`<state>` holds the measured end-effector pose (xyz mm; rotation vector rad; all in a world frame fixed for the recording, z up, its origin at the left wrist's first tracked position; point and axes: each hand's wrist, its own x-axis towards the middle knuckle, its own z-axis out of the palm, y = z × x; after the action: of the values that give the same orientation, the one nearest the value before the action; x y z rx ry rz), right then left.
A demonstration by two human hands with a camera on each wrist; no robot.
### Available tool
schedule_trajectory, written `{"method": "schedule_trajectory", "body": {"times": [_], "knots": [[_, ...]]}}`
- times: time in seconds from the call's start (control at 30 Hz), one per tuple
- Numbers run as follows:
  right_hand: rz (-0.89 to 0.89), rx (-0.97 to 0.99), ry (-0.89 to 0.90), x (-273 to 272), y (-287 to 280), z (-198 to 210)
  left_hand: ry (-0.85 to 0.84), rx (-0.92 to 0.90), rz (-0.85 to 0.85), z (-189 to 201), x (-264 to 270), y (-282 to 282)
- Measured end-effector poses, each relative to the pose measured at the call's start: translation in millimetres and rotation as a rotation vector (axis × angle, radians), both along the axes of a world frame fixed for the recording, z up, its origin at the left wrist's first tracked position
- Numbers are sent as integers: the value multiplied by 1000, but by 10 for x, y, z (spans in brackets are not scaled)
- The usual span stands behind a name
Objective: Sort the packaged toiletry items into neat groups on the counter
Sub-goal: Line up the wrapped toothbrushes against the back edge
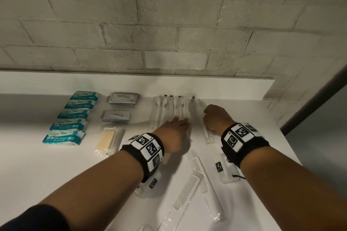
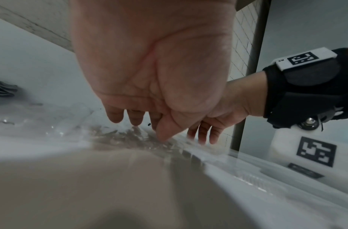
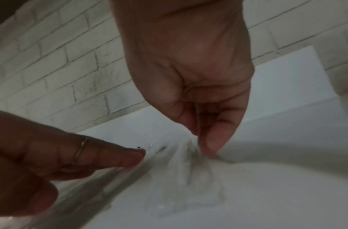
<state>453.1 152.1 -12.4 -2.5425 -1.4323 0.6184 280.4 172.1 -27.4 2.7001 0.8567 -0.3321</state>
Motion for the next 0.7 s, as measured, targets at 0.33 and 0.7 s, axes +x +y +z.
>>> {"method": "schedule_trajectory", "body": {"times": [0.33, 0.7], "knots": [[262, -43, -195, -10, -72, -20, -35, 6, 80, -28, -6, 14], [471, -126, -202, -227, -32, -3, 96, -32, 257, -40, -31, 56]]}}
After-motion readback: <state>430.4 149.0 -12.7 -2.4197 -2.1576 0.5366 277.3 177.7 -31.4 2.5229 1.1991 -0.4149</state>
